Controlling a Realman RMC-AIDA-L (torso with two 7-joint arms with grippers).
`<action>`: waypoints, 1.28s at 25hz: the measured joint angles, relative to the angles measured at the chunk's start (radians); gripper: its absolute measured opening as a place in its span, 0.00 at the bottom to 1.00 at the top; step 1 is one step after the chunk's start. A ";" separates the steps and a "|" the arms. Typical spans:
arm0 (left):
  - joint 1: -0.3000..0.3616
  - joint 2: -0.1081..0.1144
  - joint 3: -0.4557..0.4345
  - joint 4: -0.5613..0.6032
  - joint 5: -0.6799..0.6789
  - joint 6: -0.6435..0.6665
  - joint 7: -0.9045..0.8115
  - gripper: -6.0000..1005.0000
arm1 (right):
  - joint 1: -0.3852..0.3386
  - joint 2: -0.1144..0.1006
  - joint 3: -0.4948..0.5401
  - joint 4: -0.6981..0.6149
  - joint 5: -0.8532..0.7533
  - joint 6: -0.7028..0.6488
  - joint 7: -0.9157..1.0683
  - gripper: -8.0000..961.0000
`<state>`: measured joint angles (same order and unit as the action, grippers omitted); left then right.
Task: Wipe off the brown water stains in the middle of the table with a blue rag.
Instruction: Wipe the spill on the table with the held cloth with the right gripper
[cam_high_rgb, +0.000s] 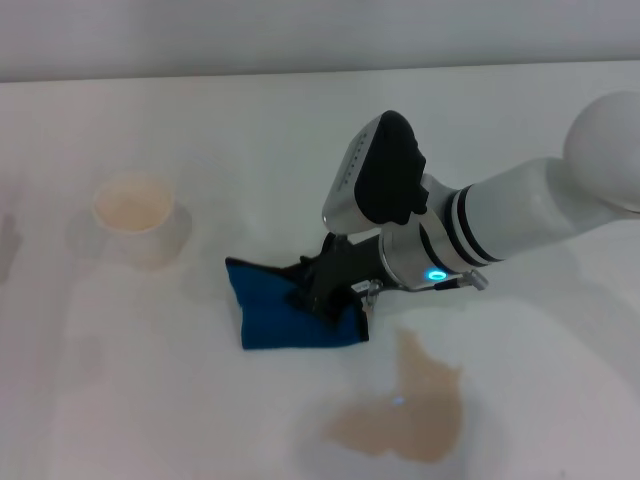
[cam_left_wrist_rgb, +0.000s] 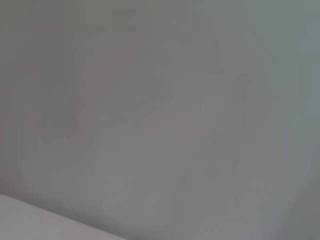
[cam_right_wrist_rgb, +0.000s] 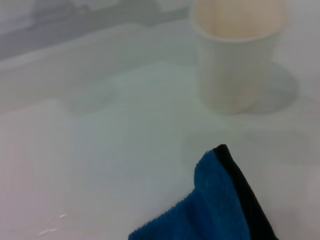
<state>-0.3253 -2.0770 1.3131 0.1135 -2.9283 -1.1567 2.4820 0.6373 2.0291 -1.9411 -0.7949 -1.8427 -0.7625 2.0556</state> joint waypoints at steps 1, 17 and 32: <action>0.000 0.000 0.000 0.000 0.000 0.000 0.000 0.88 | -0.002 0.000 0.000 0.001 0.000 0.014 0.000 0.07; 0.002 0.002 -0.005 0.000 0.000 0.000 0.000 0.88 | -0.050 -0.012 0.059 -0.032 -0.004 0.113 -0.040 0.07; -0.002 0.001 -0.003 0.000 0.000 0.000 -0.001 0.88 | -0.102 -0.010 0.111 -0.040 0.128 -0.285 -0.313 0.07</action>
<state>-0.3271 -2.0756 1.3104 0.1135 -2.9284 -1.1565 2.4811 0.5350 2.0192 -1.8305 -0.8353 -1.7152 -1.0479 1.7423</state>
